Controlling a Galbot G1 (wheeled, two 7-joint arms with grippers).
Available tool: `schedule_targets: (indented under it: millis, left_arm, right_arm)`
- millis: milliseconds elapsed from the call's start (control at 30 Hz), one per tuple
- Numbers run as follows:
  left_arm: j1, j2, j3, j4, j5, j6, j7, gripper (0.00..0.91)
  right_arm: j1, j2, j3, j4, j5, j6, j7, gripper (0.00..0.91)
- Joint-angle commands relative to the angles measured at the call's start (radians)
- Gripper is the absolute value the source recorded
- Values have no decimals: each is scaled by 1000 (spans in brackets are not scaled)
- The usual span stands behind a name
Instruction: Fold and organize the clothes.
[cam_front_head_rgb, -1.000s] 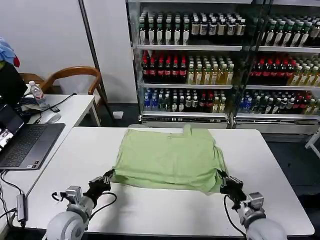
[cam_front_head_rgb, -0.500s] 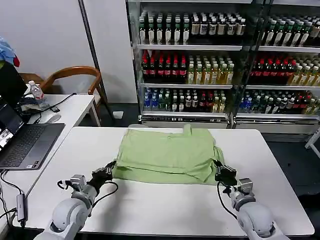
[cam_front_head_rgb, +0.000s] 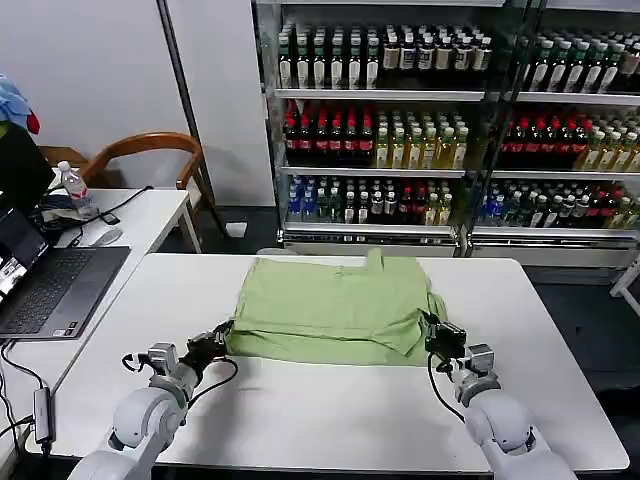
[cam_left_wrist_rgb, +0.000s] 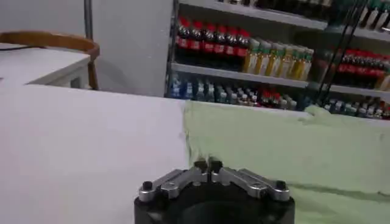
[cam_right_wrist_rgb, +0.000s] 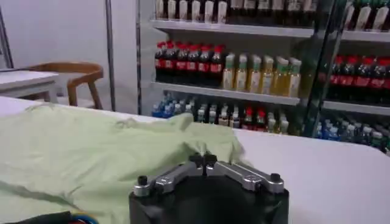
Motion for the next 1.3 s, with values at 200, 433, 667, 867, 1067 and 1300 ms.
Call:
schedule_targets:
  millis: [200,433,667,867,1067,1300]
  left_arm:
    - [-39,-1,18,42,27,11,1,907]
    - [-30,15,6,26,41,-39,26,907]
    - [63,68,-75,-100,36,-95,48,907]
    - [199,90,-131,-182,56,-66,40,907]
    - [255,72,-109,-218,113,-23,25,907]
    - [215,45,-42,-183,183,16,-26,907]
  right_arm:
    - [14,5,3,-37,15,-8,10,907]
    - [78,31,18,-71,47,12,93,907]
    - [0,-1,58,9,1,18,84,907]
    - [-156,-52,97,167,11,14,77,907]
    - [-257,-59,99,218,7,-6,109,907]
    - [-295,-59,99,224,20,-38,139,907]
